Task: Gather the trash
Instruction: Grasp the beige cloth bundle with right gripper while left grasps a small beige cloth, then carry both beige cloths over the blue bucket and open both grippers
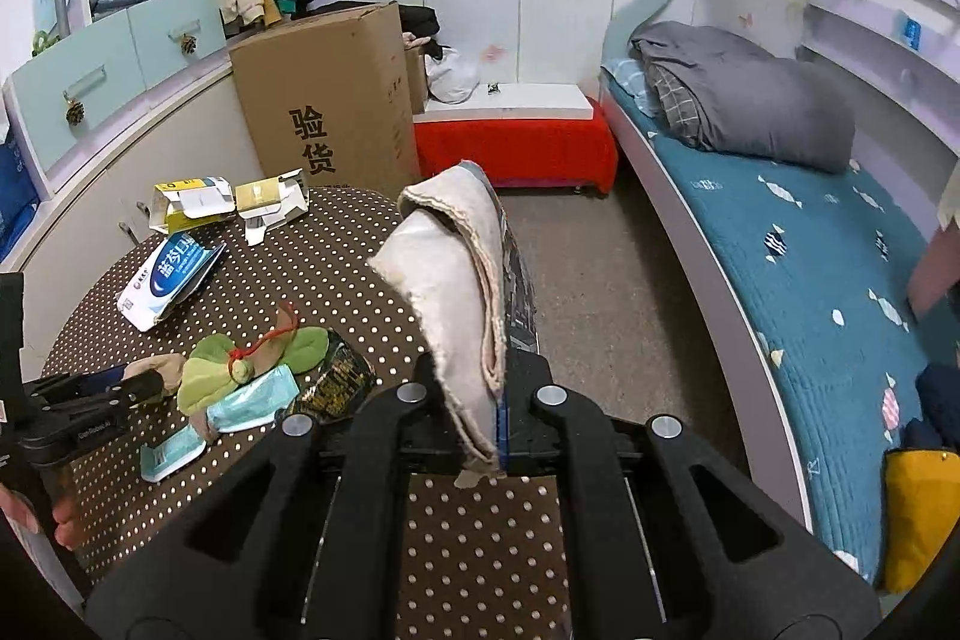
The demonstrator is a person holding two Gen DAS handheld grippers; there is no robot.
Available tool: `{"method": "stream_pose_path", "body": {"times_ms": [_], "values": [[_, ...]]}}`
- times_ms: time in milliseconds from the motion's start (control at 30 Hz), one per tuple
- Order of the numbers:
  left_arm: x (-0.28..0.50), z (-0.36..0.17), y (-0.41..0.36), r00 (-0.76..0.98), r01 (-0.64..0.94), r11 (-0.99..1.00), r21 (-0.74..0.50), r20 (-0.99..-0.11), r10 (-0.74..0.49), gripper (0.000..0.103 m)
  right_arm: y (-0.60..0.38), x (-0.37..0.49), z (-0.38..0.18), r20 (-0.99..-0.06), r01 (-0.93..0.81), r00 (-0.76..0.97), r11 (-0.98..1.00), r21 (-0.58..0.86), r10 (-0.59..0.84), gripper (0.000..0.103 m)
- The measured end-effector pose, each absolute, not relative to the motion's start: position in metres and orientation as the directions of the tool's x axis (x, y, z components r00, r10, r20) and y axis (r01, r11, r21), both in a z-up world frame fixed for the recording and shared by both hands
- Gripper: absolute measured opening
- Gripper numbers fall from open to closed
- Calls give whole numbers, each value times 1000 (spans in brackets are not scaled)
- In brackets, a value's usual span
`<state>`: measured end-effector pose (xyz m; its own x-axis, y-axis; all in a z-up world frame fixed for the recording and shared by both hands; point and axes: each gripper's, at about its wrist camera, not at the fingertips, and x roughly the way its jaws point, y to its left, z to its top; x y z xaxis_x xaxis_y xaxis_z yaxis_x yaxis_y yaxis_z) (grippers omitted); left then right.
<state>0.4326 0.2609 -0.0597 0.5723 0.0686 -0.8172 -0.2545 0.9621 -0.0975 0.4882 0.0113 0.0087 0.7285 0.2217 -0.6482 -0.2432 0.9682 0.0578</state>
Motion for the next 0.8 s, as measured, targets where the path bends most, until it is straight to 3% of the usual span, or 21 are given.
{"method": "stream_pose_path", "body": {"times_ms": [300, 333, 367, 433, 500, 800], "values": [[400, -40, 242, 604, -241, 966, -96, -794, 72, 35, -16, 453, 14, -641, -216, 739, 974, 66, 208, 6], [396, -37, 237, 608, -238, 967, -92, -790, 74, 32, -19, 449, 14, -641, -215, 740, 974, 65, 206, 6], [394, -35, 234, 611, -235, 968, -86, -788, 78, 23, -21, 446, 14, -640, -213, 740, 975, 65, 205, 6], [389, -32, 226, 616, -227, 971, -79, -784, 81, 22, -28, 438, 14, -641, -208, 741, 976, 66, 202, 6], [386, -29, 219, 622, -220, 972, -80, -780, 77, 14, -34, 430, 13, -643, -201, 740, 977, 67, 197, 6], [371, -16, 189, 647, -179, 981, -75, -760, 60, 7, -65, 404, 11, -646, -161, 745, 984, 71, 169, 6]]}}
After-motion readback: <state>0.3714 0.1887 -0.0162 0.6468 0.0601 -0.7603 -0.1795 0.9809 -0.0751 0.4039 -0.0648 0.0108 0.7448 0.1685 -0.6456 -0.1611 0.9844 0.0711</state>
